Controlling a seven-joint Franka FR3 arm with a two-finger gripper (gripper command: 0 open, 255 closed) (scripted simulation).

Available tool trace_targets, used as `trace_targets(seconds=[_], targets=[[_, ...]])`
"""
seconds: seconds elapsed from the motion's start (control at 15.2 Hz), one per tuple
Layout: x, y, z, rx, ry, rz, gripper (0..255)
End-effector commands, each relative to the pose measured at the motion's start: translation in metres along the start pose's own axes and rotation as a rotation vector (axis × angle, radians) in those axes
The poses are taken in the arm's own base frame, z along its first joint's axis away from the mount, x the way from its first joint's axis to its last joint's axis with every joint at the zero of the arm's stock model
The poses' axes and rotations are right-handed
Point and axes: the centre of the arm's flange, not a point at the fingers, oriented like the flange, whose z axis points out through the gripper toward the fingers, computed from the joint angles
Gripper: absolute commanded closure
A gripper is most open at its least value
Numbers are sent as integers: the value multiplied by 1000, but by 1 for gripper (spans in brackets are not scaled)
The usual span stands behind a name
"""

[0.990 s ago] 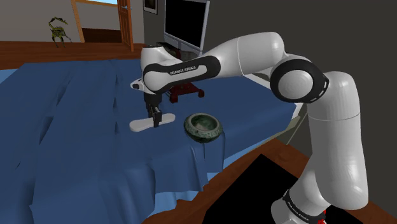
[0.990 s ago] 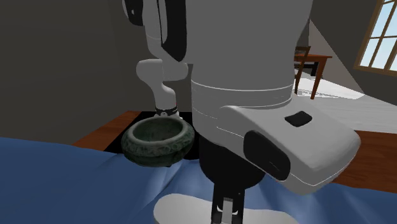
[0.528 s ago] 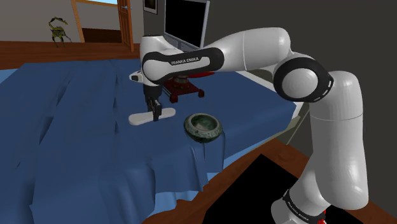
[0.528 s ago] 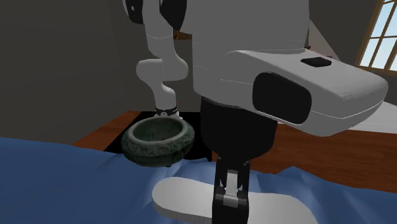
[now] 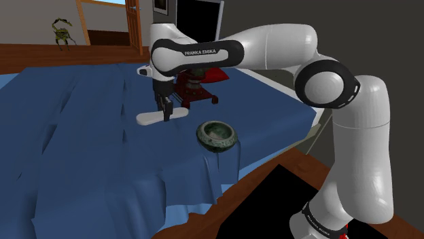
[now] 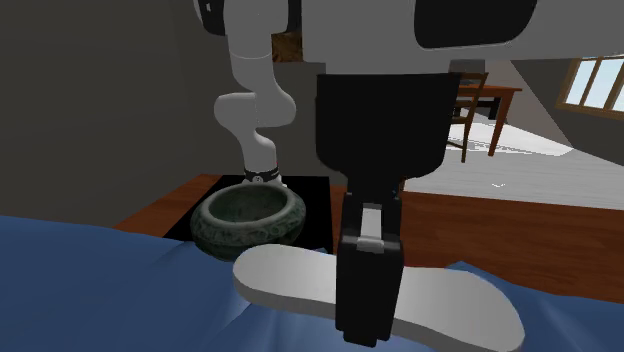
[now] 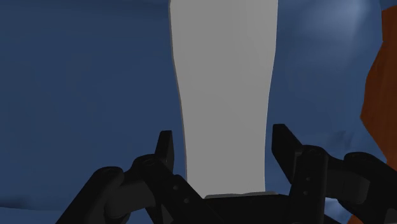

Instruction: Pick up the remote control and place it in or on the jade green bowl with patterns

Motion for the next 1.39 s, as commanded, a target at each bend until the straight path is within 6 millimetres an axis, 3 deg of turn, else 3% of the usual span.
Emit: trace_targets(seconds=[0.0,0.66,1.32], targets=[[0,1,-11,0,0,0,255],[0,0,-61,0,0,0,255],[-100,-86,-63,0,0,0,255]])
